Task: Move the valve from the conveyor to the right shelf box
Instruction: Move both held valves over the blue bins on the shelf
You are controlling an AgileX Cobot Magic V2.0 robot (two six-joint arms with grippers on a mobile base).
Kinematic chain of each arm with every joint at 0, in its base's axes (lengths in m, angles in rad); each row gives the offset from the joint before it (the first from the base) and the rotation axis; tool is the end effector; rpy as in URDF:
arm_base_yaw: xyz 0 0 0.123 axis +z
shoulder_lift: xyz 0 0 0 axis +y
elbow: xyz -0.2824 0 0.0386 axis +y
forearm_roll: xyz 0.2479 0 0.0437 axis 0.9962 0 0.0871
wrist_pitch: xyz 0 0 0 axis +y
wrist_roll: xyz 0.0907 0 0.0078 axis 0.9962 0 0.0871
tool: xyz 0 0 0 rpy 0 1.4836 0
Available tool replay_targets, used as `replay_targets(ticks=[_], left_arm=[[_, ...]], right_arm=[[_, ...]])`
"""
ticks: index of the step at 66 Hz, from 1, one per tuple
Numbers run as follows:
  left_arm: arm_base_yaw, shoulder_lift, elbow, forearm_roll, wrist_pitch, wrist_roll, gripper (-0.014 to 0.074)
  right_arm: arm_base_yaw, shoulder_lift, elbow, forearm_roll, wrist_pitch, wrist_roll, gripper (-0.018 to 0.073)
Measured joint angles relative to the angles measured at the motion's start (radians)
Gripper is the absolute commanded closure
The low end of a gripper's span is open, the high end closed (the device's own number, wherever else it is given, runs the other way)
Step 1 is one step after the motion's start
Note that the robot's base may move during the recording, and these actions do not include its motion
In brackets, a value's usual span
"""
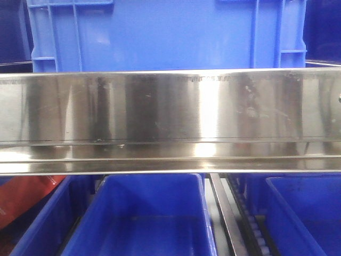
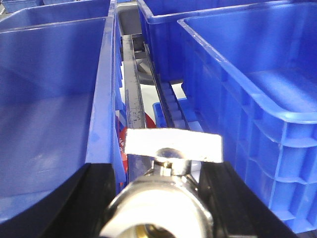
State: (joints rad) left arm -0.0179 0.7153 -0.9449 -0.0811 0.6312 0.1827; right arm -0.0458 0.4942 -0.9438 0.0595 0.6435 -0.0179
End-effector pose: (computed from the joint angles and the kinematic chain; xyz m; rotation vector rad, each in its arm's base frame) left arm 0.1300 -0.0067 0.4082 0.1598 1.8765 0.0230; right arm 0.0645 0.0003 0.4283 0.0364 1.6762 0.0178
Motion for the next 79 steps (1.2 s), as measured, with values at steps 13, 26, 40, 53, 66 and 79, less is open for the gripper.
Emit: replay_targets(ticks=[13,26,40,53,66,79], left_arm=[[0.000,0.000,0.000,-0.004,0.000,0.000,0.0707],[0.000,0.000,0.000,-0.017,0.000,0.000,0.0707],[-0.002,0.052,-0.107,-0.073,0.050,0.000,0.0707],[-0.057,0.197,-0.303,-0.083,0.052,0.000,0.0707],[-0.215,0.372,-0.472,-0.081,0.046,0.000,0.0707],[-0.330,0.558,-0.620,-0.081,0.023,0.000,0.0707]], right_arm=[[0.000,0.000,0.000,0.000,0.000,0.000,0.0721],[0.000,0.000,0.000,0.000,0.000,0.000,0.0721],[0.000,0.099,-0.048,0.044,0.002,0.000,0.0721],[0.000,0.276,-0.174,0.066,-0.002,0.000,0.0721],[0.035,0.455,-0.338,0.072,-0.012,0.000,0.0721],[0.153,0.623,-0.488,0.074,-0.022,0.000,0.0721]])
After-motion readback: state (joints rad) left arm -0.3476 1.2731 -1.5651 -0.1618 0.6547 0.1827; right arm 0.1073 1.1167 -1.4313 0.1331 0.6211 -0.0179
